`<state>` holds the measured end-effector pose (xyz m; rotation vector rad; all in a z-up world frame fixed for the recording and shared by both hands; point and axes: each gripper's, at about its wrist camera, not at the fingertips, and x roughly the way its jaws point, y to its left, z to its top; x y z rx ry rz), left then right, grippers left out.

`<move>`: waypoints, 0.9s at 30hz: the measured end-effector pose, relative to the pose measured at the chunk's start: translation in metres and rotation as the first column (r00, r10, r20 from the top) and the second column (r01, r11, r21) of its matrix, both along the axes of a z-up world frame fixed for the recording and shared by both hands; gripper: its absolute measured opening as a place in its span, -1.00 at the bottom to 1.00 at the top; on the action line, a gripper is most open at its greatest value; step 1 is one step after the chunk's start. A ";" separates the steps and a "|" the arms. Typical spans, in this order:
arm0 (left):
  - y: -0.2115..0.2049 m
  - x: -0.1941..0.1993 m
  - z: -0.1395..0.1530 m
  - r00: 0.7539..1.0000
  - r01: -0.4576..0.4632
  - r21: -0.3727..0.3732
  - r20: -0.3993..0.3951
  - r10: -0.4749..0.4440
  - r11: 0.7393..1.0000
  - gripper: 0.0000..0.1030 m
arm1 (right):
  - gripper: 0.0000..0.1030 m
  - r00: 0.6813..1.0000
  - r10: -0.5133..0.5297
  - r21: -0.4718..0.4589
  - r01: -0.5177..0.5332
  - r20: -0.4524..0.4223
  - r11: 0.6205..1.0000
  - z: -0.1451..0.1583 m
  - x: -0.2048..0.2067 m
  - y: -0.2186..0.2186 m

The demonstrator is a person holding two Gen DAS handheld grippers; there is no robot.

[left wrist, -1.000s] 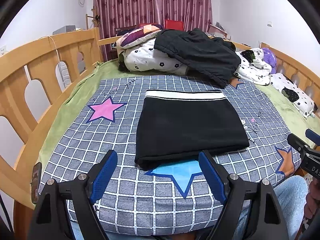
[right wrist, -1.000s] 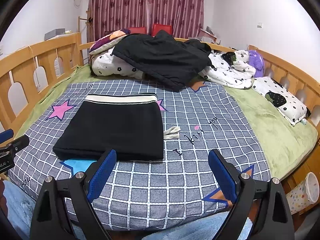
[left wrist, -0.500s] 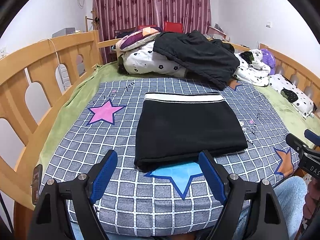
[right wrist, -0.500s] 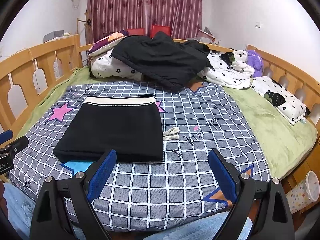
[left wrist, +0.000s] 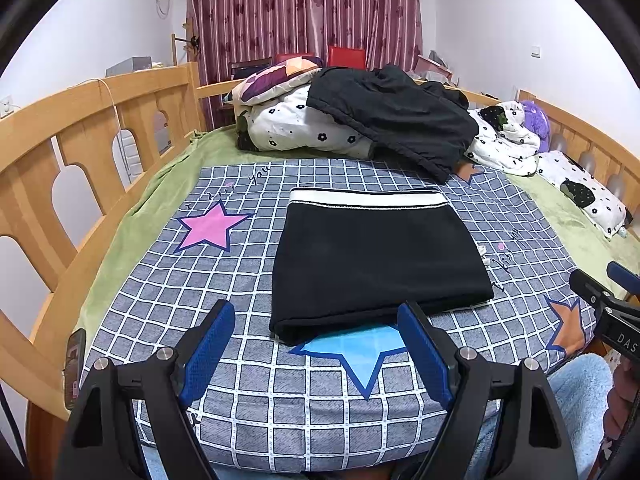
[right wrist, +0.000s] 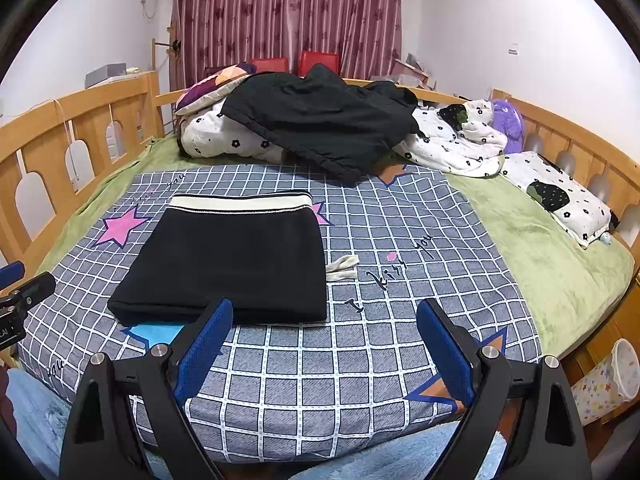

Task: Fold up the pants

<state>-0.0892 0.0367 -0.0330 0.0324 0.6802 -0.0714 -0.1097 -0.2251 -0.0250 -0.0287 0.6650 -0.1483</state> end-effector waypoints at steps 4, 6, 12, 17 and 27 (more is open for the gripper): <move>0.001 -0.002 0.003 1.000 -0.006 -0.005 0.003 0.006 1.000 0.60 | 0.78 1.000 -0.001 -0.001 0.001 0.003 1.000 0.000 -0.001 0.002; 0.002 -0.002 0.002 1.000 -0.009 -0.006 0.007 0.009 1.000 0.60 | 0.78 1.000 -0.001 -0.001 0.001 0.003 1.000 0.001 -0.001 0.003; 0.003 -0.003 0.004 1.000 -0.004 -0.009 0.009 0.004 1.000 0.60 | 0.78 1.000 -0.001 -0.001 0.001 0.003 1.000 0.001 -0.001 0.004; 0.001 -0.006 0.006 1.000 -0.005 -0.005 0.020 0.005 1.000 0.60 | 0.78 1.000 -0.002 -0.002 0.002 0.004 1.000 0.001 -0.001 0.006; 0.001 -0.008 0.009 0.999 -0.016 -0.003 0.035 0.016 1.000 0.60 | 0.78 1.000 0.013 -0.003 -0.013 0.010 1.000 0.003 0.001 0.011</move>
